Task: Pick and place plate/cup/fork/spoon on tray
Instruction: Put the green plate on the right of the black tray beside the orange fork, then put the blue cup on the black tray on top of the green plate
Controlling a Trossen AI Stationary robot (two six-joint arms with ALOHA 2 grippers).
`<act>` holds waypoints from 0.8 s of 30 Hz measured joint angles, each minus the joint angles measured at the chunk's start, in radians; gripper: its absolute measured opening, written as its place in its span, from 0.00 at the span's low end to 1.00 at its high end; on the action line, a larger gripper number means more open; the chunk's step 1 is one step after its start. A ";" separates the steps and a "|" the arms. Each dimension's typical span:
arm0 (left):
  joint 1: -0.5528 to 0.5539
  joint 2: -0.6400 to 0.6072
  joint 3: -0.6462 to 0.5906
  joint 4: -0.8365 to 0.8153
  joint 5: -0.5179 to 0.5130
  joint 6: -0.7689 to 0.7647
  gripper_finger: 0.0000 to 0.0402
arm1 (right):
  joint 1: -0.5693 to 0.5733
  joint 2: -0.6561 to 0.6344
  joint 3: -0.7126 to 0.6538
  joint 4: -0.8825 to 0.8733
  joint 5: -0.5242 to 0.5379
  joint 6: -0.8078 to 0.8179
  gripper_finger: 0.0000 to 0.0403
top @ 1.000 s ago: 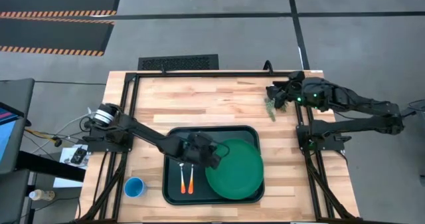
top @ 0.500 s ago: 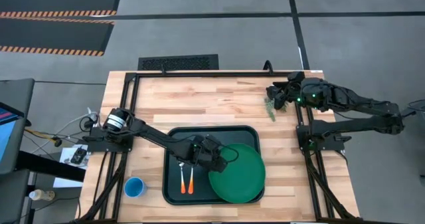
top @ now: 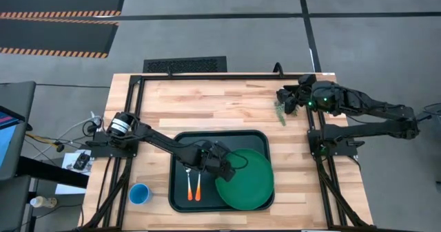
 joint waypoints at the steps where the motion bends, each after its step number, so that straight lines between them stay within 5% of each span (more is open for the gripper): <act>1: 0.000 0.000 0.000 0.005 0.012 -0.002 0.42 | 0.000 0.000 0.000 0.000 0.000 0.000 0.63; 6: -0.001 -0.003 0.000 0.020 0.068 -0.002 0.54 | 0.000 0.000 0.000 0.000 0.000 0.000 0.63; 13: -0.001 -0.014 0.000 -0.005 0.058 0.012 0.57 | 0.000 0.000 0.000 -0.015 -0.001 0.000 0.63; 24: -0.058 -0.089 0.106 -0.320 0.039 0.037 0.57 | 0.000 0.000 0.001 -0.042 -0.008 -0.007 0.63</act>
